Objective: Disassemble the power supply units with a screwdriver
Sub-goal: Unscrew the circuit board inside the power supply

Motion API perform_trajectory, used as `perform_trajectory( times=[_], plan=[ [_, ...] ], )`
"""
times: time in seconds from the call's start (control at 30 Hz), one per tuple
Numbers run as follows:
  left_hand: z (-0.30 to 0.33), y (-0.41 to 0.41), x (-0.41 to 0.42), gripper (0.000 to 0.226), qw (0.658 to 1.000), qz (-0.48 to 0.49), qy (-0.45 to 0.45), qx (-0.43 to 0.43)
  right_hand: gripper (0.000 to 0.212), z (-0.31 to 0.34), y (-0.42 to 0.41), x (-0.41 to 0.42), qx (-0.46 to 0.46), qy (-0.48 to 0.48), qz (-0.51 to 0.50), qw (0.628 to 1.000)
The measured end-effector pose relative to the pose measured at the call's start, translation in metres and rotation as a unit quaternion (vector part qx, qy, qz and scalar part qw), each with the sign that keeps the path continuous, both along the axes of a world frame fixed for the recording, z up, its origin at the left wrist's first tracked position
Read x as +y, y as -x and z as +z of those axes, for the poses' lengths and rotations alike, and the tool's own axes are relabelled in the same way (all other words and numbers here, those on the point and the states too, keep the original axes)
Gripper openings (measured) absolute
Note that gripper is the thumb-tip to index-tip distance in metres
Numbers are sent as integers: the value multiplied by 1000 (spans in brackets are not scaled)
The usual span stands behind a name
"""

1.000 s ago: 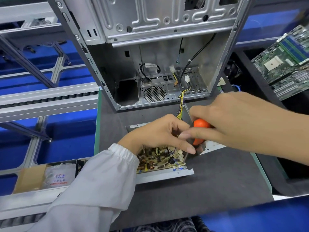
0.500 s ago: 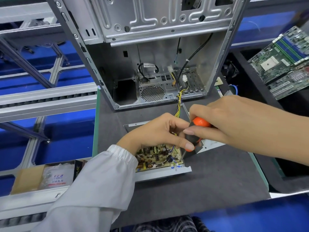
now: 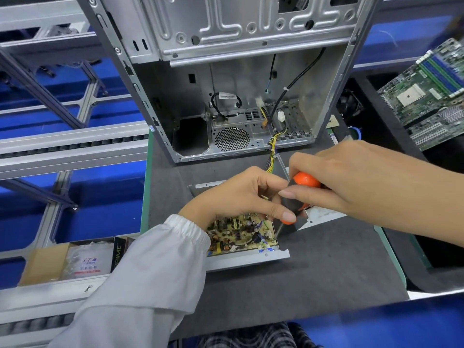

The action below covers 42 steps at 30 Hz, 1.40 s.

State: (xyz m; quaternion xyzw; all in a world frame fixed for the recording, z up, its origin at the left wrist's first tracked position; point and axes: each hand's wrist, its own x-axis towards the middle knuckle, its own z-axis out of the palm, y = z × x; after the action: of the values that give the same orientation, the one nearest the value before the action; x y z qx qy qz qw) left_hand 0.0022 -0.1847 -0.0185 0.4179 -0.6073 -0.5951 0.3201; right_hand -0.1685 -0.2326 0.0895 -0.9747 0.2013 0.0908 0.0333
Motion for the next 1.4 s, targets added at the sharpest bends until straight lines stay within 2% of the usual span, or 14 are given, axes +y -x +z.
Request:
perform_trajectory(
  times=[0.43,0.6,0.7,0.87,1.07,1.4],
  plan=[
    [-6,1,-2,40,1000,2,-4,6,66,-1,2,-1,5,-8,-3,1000],
    [-6,1,-1,12,1000,8,-7,0,67,1,3,-2,0,-8,3,1000],
    [-7,1,-1,7,1000,9,-4,-5,63,0,3,-3,0,-8,9,1000],
    [-8,2,1,12,1000,10,-12,-2,52,-5,4,-2,25,9,29,999],
    [-2,3,0,33,1000,2,-12,7,67,0,4,0,-3,-6,8,1000],
    [-2,2,3,37,1000,3,-17,9,68,-1,4,2,-16,-1,10,1000]
  ],
)
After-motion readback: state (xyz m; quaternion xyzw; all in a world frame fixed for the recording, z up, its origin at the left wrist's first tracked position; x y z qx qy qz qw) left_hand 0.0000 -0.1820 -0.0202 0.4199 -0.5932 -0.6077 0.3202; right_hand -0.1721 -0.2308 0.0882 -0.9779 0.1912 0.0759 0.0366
